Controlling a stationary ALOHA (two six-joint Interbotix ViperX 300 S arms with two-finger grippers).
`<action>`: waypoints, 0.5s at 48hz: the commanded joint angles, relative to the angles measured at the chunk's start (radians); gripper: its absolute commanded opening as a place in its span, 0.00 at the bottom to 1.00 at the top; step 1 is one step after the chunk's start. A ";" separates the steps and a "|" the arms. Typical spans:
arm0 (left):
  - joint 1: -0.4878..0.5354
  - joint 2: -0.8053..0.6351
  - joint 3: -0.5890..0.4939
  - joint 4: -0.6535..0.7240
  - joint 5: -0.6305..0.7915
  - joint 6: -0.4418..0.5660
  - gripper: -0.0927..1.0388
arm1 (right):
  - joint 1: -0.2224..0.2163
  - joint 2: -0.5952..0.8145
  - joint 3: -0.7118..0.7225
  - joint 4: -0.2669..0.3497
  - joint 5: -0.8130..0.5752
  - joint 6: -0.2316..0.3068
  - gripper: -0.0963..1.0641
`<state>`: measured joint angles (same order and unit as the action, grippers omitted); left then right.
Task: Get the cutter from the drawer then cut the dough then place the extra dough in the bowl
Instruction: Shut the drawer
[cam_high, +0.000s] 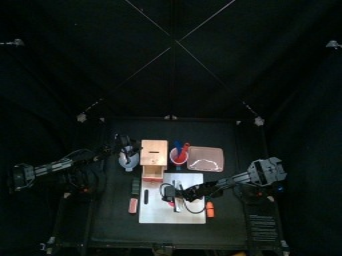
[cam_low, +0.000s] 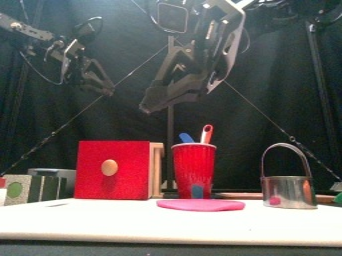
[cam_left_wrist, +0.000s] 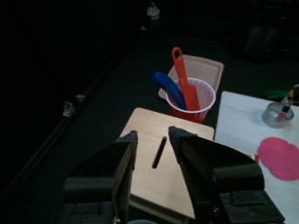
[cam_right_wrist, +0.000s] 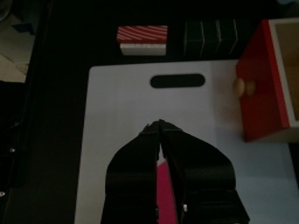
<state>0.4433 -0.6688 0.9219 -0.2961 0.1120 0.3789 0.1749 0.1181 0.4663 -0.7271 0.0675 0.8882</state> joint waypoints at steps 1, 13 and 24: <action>0.031 0.034 -0.083 0.015 0.100 0.000 0.68 | -0.017 0.000 -0.044 -0.005 -0.023 -0.003 0.44; 0.100 0.143 -0.176 0.069 0.166 0.020 0.51 | -0.032 0.058 -0.084 -0.012 -0.031 0.000 0.44; 0.161 0.354 -0.347 0.091 0.308 0.083 0.51 | -0.038 0.100 -0.120 -0.006 -0.046 -0.002 0.40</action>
<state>0.5890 -0.3804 0.6596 -0.2102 0.3881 0.4449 0.1427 0.2316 0.3820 -0.7348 0.0353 0.8851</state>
